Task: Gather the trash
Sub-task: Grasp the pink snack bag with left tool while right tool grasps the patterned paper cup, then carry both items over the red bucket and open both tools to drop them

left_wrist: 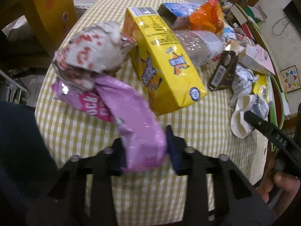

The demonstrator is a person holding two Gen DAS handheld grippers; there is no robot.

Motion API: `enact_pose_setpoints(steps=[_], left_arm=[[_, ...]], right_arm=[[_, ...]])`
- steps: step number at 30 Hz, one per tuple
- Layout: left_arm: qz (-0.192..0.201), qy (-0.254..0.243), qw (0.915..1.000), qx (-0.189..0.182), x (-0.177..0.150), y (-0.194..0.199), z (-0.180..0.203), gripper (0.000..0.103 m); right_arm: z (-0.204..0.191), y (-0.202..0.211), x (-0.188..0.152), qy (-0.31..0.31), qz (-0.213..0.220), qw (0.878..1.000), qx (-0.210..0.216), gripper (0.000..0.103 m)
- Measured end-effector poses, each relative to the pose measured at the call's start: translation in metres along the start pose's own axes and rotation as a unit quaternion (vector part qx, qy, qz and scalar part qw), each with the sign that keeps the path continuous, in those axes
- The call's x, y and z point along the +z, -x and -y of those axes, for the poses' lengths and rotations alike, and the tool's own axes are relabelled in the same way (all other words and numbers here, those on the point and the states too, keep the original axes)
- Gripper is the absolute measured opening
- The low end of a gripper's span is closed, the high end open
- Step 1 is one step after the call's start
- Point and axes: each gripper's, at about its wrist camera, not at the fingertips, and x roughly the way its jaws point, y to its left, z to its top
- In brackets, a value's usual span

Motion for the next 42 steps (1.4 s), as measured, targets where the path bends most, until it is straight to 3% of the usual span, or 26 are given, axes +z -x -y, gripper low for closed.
enact_pose_setpoints(steps=[7,20,32,42], left_arm=[[0.015,-0.013,0.9997,-0.017,-0.006,0.012,0.002,0.019],[0.049,-0.020,0.9966,-0.062,-0.020,0.063,0.010,0.017],[0.083,-0.077,0.9875,-0.110,-0.016,0.095,0.059,0.017],[0.095,-0.161,0.9680,-0.168,0.005,0.100,0.130,0.017]], right_arm=[[-0.013,0.027,-0.007,0.024,0.013,1.000,0.001,0.054],[-0.038,0.079,-0.024,0.099,0.057,0.993,0.012,0.054],[-0.011,0.119,-0.014,0.085,0.104,0.991,0.001,0.054],[0.050,0.147,0.013,0.032,0.145,0.988,-0.041,0.054]])
